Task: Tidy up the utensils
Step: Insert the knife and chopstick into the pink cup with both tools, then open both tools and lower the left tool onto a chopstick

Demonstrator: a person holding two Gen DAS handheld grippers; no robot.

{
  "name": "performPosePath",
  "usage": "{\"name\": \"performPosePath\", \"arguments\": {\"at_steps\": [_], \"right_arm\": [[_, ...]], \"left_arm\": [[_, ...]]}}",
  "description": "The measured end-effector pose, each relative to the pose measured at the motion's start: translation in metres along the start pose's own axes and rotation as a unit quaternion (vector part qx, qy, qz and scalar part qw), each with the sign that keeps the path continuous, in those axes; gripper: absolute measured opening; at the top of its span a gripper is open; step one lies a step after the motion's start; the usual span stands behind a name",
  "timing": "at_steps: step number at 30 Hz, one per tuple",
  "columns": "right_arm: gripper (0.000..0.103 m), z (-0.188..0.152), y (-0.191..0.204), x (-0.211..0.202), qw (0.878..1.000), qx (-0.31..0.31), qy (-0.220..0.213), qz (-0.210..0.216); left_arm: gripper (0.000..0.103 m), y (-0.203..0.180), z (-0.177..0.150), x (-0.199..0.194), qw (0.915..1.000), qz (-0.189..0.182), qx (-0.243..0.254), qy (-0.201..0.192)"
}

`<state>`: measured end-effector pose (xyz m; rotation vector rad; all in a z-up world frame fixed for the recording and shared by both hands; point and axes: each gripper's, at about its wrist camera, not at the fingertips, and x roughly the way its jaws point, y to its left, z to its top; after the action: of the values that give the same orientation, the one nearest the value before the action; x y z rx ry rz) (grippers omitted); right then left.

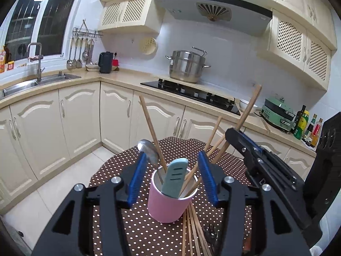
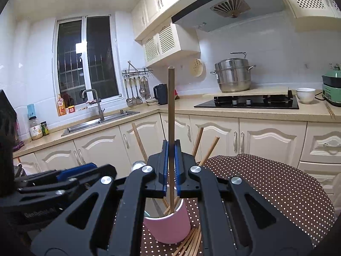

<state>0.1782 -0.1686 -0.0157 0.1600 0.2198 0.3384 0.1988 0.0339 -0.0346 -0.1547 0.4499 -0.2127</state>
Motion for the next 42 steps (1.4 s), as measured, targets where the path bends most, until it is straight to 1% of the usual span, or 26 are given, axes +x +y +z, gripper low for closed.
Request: {"name": "performPosePath", "arguments": {"at_steps": [8, 10, 11, 12, 13, 16, 19, 24, 29, 31, 33, 35, 37, 38, 39, 40, 42], "right_arm": [[0.008, -0.005, 0.007, -0.004, 1.000, 0.000, 0.021, -0.003], [0.017, -0.005, 0.010, -0.007, 1.000, -0.005, 0.024, -0.005], [0.033, -0.005, 0.011, -0.008, 1.000, -0.006, 0.024, -0.007], [0.045, -0.004, 0.011, -0.010, 1.000, -0.005, 0.022, -0.009], [0.048, -0.004, 0.010, -0.012, 1.000, -0.002, 0.019, -0.008], [0.048, -0.002, 0.010, -0.019, 1.000, -0.001, 0.015, -0.007], [0.052, 0.001, 0.009, -0.027, 1.000, -0.001, 0.010, -0.008], [0.054, 0.004, 0.006, -0.042, 1.000, -0.001, 0.002, -0.012], [0.056, 0.000, -0.008, -0.055, 1.000, 0.001, 0.008, -0.024], [0.060, -0.004, -0.016, -0.058, 0.999, 0.003, 0.017, -0.027], [0.061, -0.010, -0.023, -0.061, 0.999, 0.007, 0.029, -0.034], [0.062, -0.019, -0.033, -0.060, 0.997, 0.015, 0.056, -0.042], [0.064, -0.029, -0.043, -0.057, 0.995, 0.022, 0.085, -0.049], [0.065, -0.035, -0.044, -0.057, 0.994, 0.024, 0.097, -0.051], [0.066, -0.041, -0.048, -0.054, 0.992, 0.026, 0.113, -0.052], [0.066, -0.051, -0.052, -0.051, 0.989, 0.029, 0.134, -0.055], [0.066, -0.064, -0.059, -0.050, 0.985, 0.034, 0.156, -0.062]], "left_arm": [[0.053, -0.002, 0.001, -0.017, 0.9996, 0.024, 0.011, -0.012], [0.053, -0.003, 0.001, -0.021, 0.9994, 0.029, 0.012, -0.015], [0.054, -0.003, 0.001, -0.023, 0.9993, 0.031, 0.012, -0.015], [0.055, -0.002, 0.001, -0.027, 0.9991, 0.037, 0.011, -0.019], [0.055, -0.001, 0.002, -0.030, 0.9990, 0.039, 0.010, -0.020], [0.055, -0.001, 0.003, -0.039, 0.9990, 0.038, 0.007, -0.024], [0.056, -0.001, 0.004, -0.048, 0.9987, 0.041, 0.009, -0.030], [0.061, -0.006, 0.001, -0.059, 0.9981, 0.047, 0.018, -0.035], [0.062, -0.009, -0.007, -0.060, 0.9979, 0.051, 0.035, -0.018], [0.064, -0.008, -0.013, -0.056, 0.9980, 0.048, 0.041, 0.002], [0.067, -0.007, -0.020, -0.047, 0.9978, 0.033, 0.045, 0.035], [0.067, -0.008, -0.028, -0.038, 0.9963, 0.023, 0.050, 0.066], [0.067, -0.010, -0.040, -0.022, 0.9914, 0.021, 0.067, 0.111], [0.067, -0.011, -0.045, -0.017, 0.9892, 0.019, 0.072, 0.126], [0.067, -0.012, -0.052, -0.008, 0.9851, 0.013, 0.078, 0.153], [0.067, -0.011, -0.059, 0.001, 0.9804, 0.005, 0.077, 0.181], [0.067, -0.007, -0.070, 0.016, 0.9728, -0.002, 0.065, 0.222]]}}
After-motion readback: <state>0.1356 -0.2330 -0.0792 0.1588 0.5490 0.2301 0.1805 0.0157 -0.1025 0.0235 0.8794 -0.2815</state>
